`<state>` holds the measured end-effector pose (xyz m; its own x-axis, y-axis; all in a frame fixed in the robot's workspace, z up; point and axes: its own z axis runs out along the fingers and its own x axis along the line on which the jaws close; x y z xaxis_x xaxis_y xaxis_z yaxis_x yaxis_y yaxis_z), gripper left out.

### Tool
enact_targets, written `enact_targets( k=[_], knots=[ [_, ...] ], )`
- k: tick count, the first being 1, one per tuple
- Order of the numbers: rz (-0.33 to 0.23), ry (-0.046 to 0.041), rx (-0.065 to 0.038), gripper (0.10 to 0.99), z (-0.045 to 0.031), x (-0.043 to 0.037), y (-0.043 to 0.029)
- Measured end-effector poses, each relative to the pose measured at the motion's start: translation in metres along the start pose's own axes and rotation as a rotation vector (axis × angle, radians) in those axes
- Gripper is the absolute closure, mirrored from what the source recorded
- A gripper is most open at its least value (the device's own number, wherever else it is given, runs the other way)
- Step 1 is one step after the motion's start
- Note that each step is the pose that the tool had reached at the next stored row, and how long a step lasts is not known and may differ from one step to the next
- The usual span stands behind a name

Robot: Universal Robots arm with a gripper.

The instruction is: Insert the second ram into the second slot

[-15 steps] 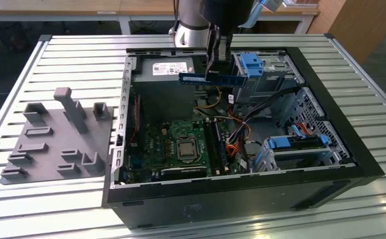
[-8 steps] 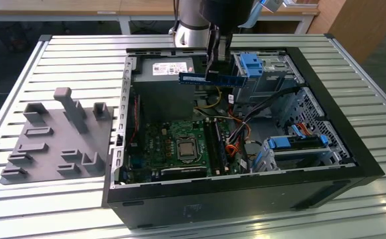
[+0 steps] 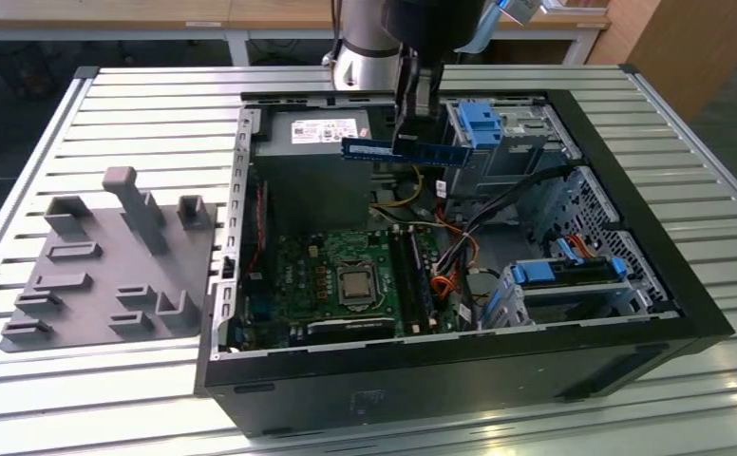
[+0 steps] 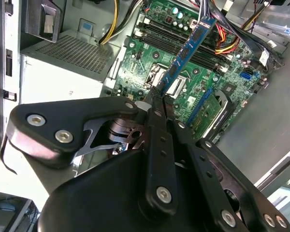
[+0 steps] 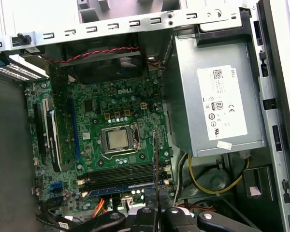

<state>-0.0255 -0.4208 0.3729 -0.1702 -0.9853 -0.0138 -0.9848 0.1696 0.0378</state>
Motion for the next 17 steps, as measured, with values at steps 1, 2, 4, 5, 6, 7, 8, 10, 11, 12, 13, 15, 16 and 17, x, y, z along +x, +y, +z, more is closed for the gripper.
enact_targets(
  k=[1, 2, 4, 5, 6, 7, 8, 10, 11, 12, 13, 15, 16, 17],
  knots=[
    [0.003, 0.0, 0.0, 0.957, 0.0, 0.0, 0.0],
    [0.005, -0.0002, 0.0, 0.957, 0.0, 0.0, 0.0],
    [0.01, -0.0003, 0.0, 0.957, 0.0, 0.0, 0.0],
    [0.013, -0.0005, 0.0, 0.957, 0.0, 0.0, 0.0],
    [0.016, -0.0006, 0.0, 0.957, 0.0, 0.0, 0.0],
    [0.019, -0.0007, 0.0, 0.957, 0.0, 0.0, 0.0],
    [0.022, -0.0008, 0.0, 0.957, 0.0, 0.0, 0.0],
    [0.028, -0.001, 0.0, 0.957, 0.0, 0.0, 0.0],
    [0.03, -0.0011, 0.0, 0.957, 0.0, 0.0, 0.0],
    [0.034, -0.0013, 0.0, 0.957, 0.0, 0.0, 0.0],
    [0.037, -0.0014, 0.001, 0.957, 0.0, 0.0, 0.0],
    [0.043, -0.0016, 0.001, 0.957, 0.0, 0.0, 0.0],
    [0.046, -0.0017, 0.001, 0.957, 0.0, 0.0, 0.0],
    [0.049, -0.0018, 0.001, 0.957, 0.0, 0.0, 0.0]
  ],
)
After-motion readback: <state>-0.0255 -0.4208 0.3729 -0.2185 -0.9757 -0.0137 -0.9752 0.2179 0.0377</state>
